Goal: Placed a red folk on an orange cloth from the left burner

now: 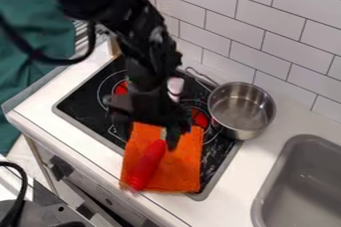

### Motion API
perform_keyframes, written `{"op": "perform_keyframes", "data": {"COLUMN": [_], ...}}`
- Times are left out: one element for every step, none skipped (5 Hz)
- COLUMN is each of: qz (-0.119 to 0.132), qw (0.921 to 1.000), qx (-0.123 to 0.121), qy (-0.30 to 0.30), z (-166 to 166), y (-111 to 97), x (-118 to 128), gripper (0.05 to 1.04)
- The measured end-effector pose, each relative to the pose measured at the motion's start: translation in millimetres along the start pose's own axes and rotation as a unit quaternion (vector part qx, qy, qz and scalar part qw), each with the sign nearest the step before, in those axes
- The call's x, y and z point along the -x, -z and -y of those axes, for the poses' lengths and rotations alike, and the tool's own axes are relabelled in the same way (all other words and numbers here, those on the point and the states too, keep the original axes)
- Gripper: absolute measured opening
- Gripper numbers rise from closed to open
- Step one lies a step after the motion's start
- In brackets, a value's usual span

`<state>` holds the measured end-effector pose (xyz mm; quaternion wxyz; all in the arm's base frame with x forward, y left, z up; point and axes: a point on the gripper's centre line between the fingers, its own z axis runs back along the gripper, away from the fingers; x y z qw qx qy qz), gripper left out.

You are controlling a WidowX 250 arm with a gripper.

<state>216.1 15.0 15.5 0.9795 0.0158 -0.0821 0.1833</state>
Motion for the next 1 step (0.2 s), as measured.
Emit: {"op": "perform_keyframes", "data": {"qz": [0.031], "qw": [0.9994], "qx": [0.016], "qy": [-0.004], "z": [1.5], "y": [-17.4], "x": [-5.2], "gripper": [1.008]}}
